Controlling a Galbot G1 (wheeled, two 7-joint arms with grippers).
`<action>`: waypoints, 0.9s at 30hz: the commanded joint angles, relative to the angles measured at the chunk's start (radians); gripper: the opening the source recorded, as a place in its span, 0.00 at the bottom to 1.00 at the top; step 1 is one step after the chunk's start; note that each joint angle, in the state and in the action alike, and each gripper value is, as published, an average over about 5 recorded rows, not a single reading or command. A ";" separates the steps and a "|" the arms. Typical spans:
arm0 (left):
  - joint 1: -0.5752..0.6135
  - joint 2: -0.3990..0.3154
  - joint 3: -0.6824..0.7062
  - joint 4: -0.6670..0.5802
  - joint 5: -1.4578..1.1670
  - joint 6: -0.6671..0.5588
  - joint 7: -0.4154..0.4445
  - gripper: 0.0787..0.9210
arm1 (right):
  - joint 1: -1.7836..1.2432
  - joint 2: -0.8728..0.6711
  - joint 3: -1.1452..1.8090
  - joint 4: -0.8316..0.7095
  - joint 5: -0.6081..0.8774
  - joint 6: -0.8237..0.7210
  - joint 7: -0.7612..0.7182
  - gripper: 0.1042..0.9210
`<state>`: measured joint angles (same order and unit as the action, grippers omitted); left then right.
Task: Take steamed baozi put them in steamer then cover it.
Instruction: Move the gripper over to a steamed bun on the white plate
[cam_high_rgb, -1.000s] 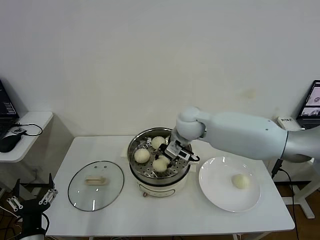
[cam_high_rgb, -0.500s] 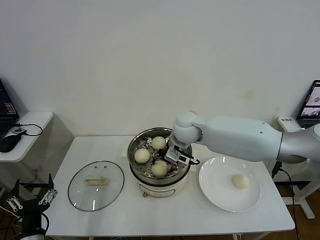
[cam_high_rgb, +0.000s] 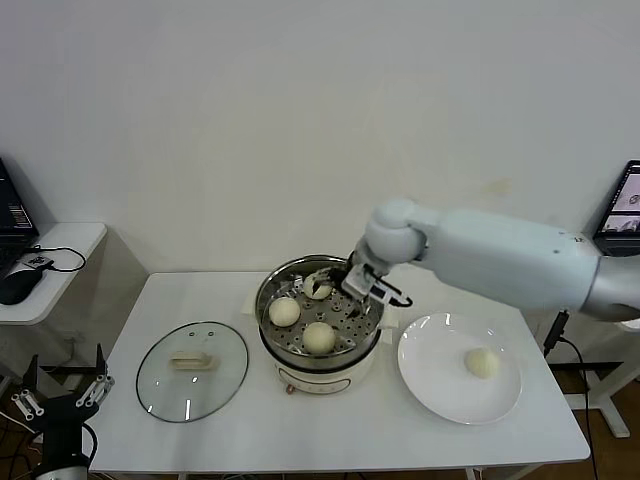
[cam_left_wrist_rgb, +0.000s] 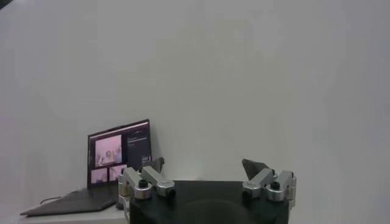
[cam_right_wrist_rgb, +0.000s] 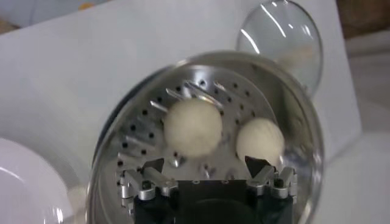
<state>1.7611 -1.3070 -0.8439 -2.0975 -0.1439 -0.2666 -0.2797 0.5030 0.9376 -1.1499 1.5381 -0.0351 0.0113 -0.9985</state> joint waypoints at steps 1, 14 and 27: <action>-0.003 0.004 0.003 -0.002 -0.001 0.001 0.001 0.88 | 0.049 -0.172 0.050 0.045 0.093 -0.292 -0.016 0.88; -0.026 0.024 0.038 0.009 -0.004 -0.001 0.000 0.88 | -0.142 -0.585 0.120 0.148 0.056 -0.299 -0.033 0.88; -0.021 0.021 0.061 0.005 0.019 0.000 0.001 0.88 | -0.781 -0.623 0.656 0.074 -0.117 -0.181 -0.046 0.88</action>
<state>1.7398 -1.2860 -0.7866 -2.0932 -0.1287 -0.2662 -0.2790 0.0602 0.3955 -0.7703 1.6204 -0.0758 -0.1990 -1.0377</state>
